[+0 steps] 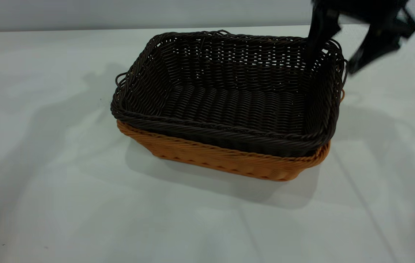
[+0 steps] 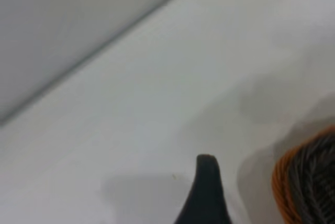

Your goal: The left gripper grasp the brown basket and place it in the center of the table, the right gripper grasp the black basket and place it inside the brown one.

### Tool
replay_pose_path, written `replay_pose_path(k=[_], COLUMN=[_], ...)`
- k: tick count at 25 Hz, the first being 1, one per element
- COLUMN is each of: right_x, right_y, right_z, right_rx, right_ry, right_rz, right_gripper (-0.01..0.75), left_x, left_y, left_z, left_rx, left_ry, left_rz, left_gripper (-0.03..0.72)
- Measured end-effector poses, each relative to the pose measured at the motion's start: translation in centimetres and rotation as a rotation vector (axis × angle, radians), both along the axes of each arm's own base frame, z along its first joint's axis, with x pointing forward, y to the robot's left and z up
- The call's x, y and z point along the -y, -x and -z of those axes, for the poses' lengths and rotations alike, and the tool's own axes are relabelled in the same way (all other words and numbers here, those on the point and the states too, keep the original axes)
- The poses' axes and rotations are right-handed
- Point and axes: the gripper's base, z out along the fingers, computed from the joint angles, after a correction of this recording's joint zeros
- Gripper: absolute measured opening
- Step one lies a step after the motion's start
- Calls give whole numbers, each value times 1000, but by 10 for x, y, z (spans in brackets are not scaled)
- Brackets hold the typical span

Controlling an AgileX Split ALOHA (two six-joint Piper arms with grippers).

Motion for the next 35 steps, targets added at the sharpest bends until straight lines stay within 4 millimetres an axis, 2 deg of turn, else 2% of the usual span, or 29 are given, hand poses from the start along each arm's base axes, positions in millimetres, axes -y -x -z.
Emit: replay_pose_path(k=[1,3,6,10,14,17,19,22,28,32,35], right_x=[1,4,9,14,21,26,30,36,46,53,58], right_y=[-2,-2,16,63,120,164,193,234,304,346,368], right_z=[-15,-59,-128,-202,-252,-275,-278,-266,-219,-188,-168], right_rx=[42,151,303,433,494,566,598,612,633,693,749], right_ry=[17,41,52,39,33,31,34,43,59,76,93], right_rz=[-12,-33,-49,-82,-138,-156,-168,-192,-223,-231,-227], right_gripper=[636,633,628,617,588,582,582,582,582,582,582], left_x=[-1,-6,-19,-47,-76,-90,-94,-98,-100,-100,-99], left_y=[4,13,33,66,105,130,144,159,188,220,250], left_z=[-14,-43,-88,-139,-172,-184,-189,-190,-171,-157,-148], left_rx=[30,87,154,170,116,51,1,-77,-223,-267,-268], left_ry=[6,20,54,130,141,116,112,103,60,50,42], left_rz=[-2,-9,-38,-131,-239,-327,-395,-471,-528,-529,-519], left_gripper=[542,542,542,542,542,542,542,542,542,542,542])
